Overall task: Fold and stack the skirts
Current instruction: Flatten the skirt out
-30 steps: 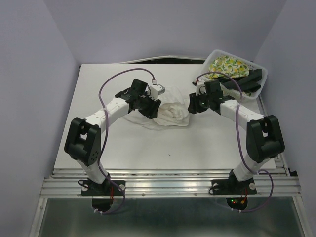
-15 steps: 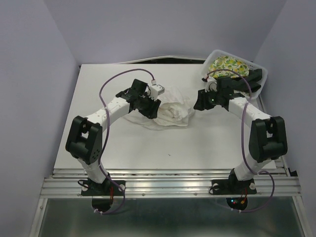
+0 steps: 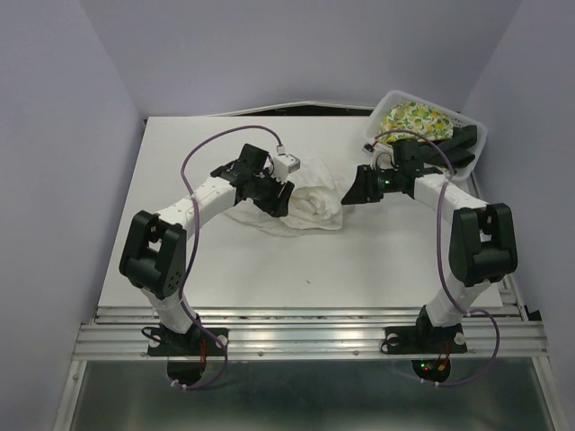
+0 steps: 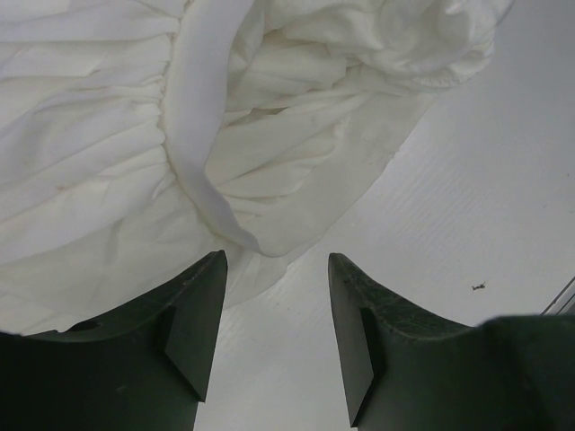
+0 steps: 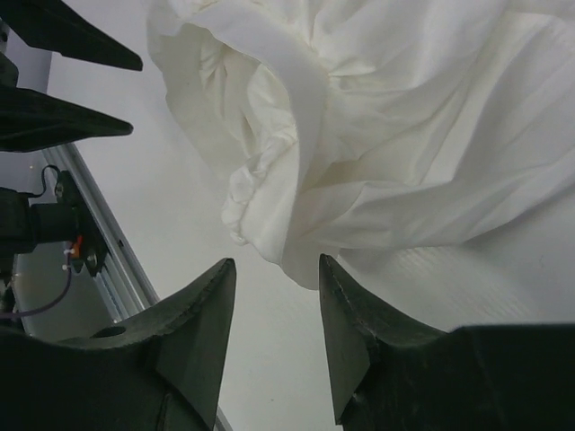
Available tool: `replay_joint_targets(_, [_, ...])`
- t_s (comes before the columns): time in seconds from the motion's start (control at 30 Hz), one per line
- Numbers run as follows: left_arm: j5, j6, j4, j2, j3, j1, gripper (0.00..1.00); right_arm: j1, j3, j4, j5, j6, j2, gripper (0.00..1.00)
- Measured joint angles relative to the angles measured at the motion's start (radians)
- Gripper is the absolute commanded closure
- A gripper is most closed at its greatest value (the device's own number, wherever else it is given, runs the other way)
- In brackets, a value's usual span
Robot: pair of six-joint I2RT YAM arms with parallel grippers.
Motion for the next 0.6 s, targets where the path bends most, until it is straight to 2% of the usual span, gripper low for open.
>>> replay_joint_targets(0.07, [0.004, -0.002, 0.0, 0.0, 0.0, 0.0, 0.4, 0.0, -0.003, 0.005, -0.017, 0.013, 0.0, 0.58])
replay_joint_targets(0.6, [0.008, -0.018, 0.0, 0.032, 0.0, 0.0, 0.41, 0.05, -0.023, 0.035, -0.013, 0.021, 0.072, 0.57])
